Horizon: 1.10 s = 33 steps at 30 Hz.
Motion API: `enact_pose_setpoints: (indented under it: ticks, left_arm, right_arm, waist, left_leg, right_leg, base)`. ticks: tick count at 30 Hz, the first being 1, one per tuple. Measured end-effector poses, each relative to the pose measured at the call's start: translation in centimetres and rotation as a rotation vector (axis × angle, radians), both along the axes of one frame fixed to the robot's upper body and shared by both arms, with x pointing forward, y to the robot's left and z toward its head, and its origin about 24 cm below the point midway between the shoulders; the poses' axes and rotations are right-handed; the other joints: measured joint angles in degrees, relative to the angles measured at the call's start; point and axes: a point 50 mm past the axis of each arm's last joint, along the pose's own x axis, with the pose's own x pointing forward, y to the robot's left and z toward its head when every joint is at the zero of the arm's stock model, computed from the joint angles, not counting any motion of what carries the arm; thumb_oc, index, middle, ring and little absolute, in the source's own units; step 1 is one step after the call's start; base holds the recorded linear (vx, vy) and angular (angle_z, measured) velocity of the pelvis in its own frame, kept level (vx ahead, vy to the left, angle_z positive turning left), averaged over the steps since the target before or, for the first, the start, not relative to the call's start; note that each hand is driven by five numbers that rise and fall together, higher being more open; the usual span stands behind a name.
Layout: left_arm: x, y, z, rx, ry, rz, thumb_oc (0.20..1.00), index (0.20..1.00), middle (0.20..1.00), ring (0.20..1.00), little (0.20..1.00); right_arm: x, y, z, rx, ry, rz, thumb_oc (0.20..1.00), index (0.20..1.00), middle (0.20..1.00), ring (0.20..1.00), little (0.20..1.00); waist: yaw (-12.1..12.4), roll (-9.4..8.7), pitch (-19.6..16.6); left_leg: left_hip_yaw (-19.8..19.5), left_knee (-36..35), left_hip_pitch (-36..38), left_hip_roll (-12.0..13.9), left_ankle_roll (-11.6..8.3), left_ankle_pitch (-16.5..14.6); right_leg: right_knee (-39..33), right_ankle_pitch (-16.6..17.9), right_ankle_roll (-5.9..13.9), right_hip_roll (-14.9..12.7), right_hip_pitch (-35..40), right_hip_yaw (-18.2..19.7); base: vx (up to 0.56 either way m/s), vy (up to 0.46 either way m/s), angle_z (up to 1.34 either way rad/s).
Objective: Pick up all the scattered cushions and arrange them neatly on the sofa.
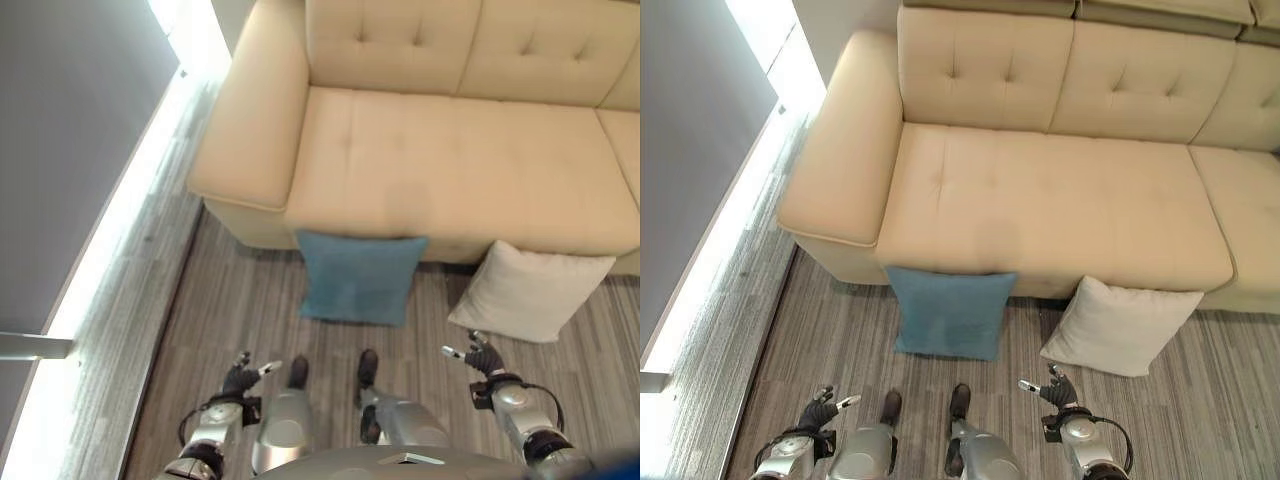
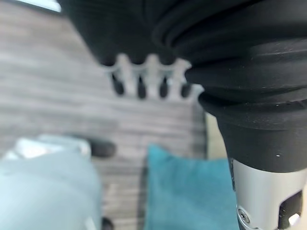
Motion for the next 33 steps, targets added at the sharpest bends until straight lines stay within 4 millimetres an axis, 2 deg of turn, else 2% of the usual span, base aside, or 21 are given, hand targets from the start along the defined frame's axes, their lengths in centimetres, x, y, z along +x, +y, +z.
enact_pose_setpoints:
  ticks: [1,2,4,6,7,8,9,10,11,13,16,19,22,27,28,33]
  left_arm:
    - [1.1,-0.3,0.7,0.001,-0.048,-0.011,1.000,1.000,1.000,1.000,1.000]
    - [2.2,-0.4,1.3,0.000,-0.091,-0.008,1.000,1.000,1.000,1.000,1.000]
    - [4.4,-0.3,2.7,0.010,-0.161,-0.004,1.000,1.000,1.000,1.000,1.000]
    - [6.8,0.2,4.6,0.039,-0.255,-0.006,1.000,1.000,1.000,1.000,1.000]
    - [9.6,0.4,7.4,0.055,-0.381,0.003,1.000,1.000,1.000,1.000,1.000]
    - [11.4,0.4,9.2,0.060,-0.452,0.011,1.000,1.000,1.000,1.000,1.000]
    - [13.0,0.6,11.0,0.073,-0.513,0.029,1.000,1.000,1.000,1.000,1.000]
    - [13.4,0.6,11.5,0.071,-0.530,0.043,1.000,1.000,1.000,1.000,1.000]
    - [15.1,0.3,13.3,0.077,-0.587,0.060,1.000,1.000,1.000,1.000,1.000]
    - [17.6,-0.3,16.4,0.113,-0.661,0.049,1.000,1.000,1.000,1.000,1.000]
    - [19.9,-1.2,19.9,0.117,-0.745,0.051,1.000,1.000,1.000,1.000,1.000]
    - [21.1,-2.3,22.5,0.115,-0.830,0.034,1.000,1.000,1.000,1.000,1.000]
    - [22.3,-3.9,25.5,0.100,-0.914,0.008,1.000,1.000,1.000,1.000,1.000]
    - [23.5,-4.5,31.0,0.131,-1.052,-0.015,1.000,1.000,1.000,1.000,1.000]
    - [23.5,-4.4,31.5,0.136,-1.064,-0.010,1.000,1.000,1.000,1.000,1.000]
    - [23.9,-5.7,36.3,0.156,-1.191,-0.041,1.000,1.000,1.000,1.000,1.000]
  right_arm:
    - [0.8,-0.6,0.7,-0.012,-0.032,-0.012,1.000,1.000,1.000,1.000,1.000]
    - [1.4,-0.8,1.1,-0.014,-0.049,-0.022,1.000,1.000,1.000,1.000,1.000]
    - [2.2,-0.3,1.4,-0.004,-0.072,-0.028,1.000,1.000,1.000,1.000,1.000]
    - [3.8,0.2,2.4,-0.003,-0.124,-0.020,1.000,1.000,1.000,1.000,1.000]
    - [5.7,0.4,3.8,-0.007,-0.187,-0.024,1.000,1.000,1.000,1.000,1.000]
    - [7.1,0.8,4.8,-0.006,-0.232,-0.024,1.000,1.000,1.000,1.000,1.000]
    - [9.5,1.7,6.9,-0.005,-0.312,-0.009,1.000,1.000,1.000,1.000,1.000]
    - [10.1,1.8,7.5,-0.008,-0.337,-0.013,1.000,1.000,1.000,1.000,1.000]
    - [12.6,1.8,10.4,-0.039,-0.441,-0.020,1.000,1.000,1.000,1.000,1.000]
    - [15.6,2.1,14.6,-0.088,-0.564,-0.019,1.000,1.000,1.000,1.000,1.000]
    - [18.0,2.8,19.2,-0.117,-0.706,-0.042,1.000,1.000,1.000,1.000,1.000]
    - [19.0,3.0,21.9,-0.133,-0.788,-0.060,1.000,1.000,1.000,1.000,1.000]
    - [19.5,2.0,24.6,-0.195,-0.865,-0.095,1.000,1.000,1.000,1.000,1.000]
    - [20.2,1.3,30.0,-0.247,-1.017,-0.130,1.000,1.000,1.000,1.000,1.000]
    - [20.3,1.2,30.8,-0.258,-1.039,-0.136,1.000,1.000,1.000,1.000,1.000]
    - [20.2,-0.4,35.3,-0.346,-1.137,-0.151,1.000,1.000,1.000,1.000,1.000]
  waist:
    - [-0.1,1.12,0.8]
    - [-0.1,1.43,2.3]
    - [-0.1,0.62,3.3]
    - [0.2,-0.36,4.8]
    - [0.4,-0.80,7.1]
    - [0.5,-1.05,9.3]
    - [0.7,-1.95,10.3]
    - [0.8,-2.20,10.5]
    - [0.6,-2.53,10.6]
    - [-0.5,-2.57,12.0]
    - [-1.6,-2.82,12.4]
    - [-2.3,-2.76,12.4]
    - [-2.7,-2.73,12.4]
    - [-3.6,-2.69,12.4]
    - [-3.7,-2.66,12.4]
    - [-3.8,-1.94,12.6]
  left_leg:
    - [-0.2,1.4,-2.4,-0.1,0.61,1.3]
    - [0.0,1.8,-3.5,-0.3,0.61,3.3]
    - [1.6,2.8,-5.6,-1.9,1.39,3.5]
    - [3.5,5.5,-10.0,-3.0,3.12,2.5]
    - [4.4,8.7,-15.2,-3.9,4.21,2.3]
    - [4.5,10.6,-17.7,-4.3,4.66,2.0]
    - [4.9,12.9,-21.2,-4.7,4.90,1.4]
    - [5.1,14.0,-22.8,-4.8,5.02,1.0]
    - [5.7,16.1,-28.5,-4.8,5.11,0.6]
    - [5.7,17.8,-34.1,-5.0,4.98,0.7]
    - [6.2,18.9,-39.0,-5.1,5.27,1.2]
    - [6.5,19.4,-41.5,-5.1,5.14,1.1]
    - [6.5,20.3,-44.4,-5.1,4.93,0.9]
    - [6.6,24.1,-51.3,-4.8,4.46,0.2]
    - [6.8,25.1,-52.8,-4.7,4.34,0.1]
    - [7.8,34.8,-67.3,-4.3,3.90,-1.7]
  right_leg:
    - [3.1,-0.7,-0.04,0.0,-3.4,0.2]
    - [4.6,-0.7,0.25,-0.2,-4.9,0.6]
    - [7.0,-1.0,1.53,-1.8,-8.3,2.3]
    - [9.8,-1.6,2.25,-3.0,-13.1,3.6]
    - [12.1,-1.4,3.08,-4.3,-17.9,4.0]
    - [14.0,-1.5,3.10,-4.9,-20.3,4.2]
    - [15.7,-1.6,3.20,-5.2,-23.8,4.8]
    - [16.6,-1.9,3.59,-5.2,-25.3,5.1]
    - [18.4,-2.1,3.39,-5.4,-31.0,5.4]
    - [19.6,-1.6,3.51,-5.6,-36.2,5.5]
    - [20.5,-0.7,3.40,-5.6,-41.5,6.2]
    - [21.7,-0.8,3.19,-5.6,-44.5,6.5]
    - [23.1,-1.3,2.80,-5.6,-47.8,6.6]
    - [27.6,-2.4,2.17,-5.6,-55.1,6.6]
    - [28.9,-2.5,1.98,-5.5,-56.9,6.8]
    - [38.0,-4.1,2.10,-5.1,-71.6,8.2]
  base:
    - [-0.13,0.194,-0.60]
    - [-0.10,0.176,-0.27]
    - [-0.09,0.147,-0.24]
    - [-0.09,0.104,-0.35]
    - [-0.09,0.095,-0.10]
    - [-0.09,0.103,0.00]
    - [-0.09,0.104,0.03]
    - [-0.03,0.055,-0.11]
    - [-0.02,0.033,-0.06]
    - [-0.04,0.031,0.00]
    - [-0.05,0.032,-0.04]
    - [-0.02,-0.012,-0.04]
    - [0.00,0.000,0.00]
    - [0.00,-0.008,0.00]
    - [0.00,0.000,0.00]
    - [0.01,-0.022,-0.03]
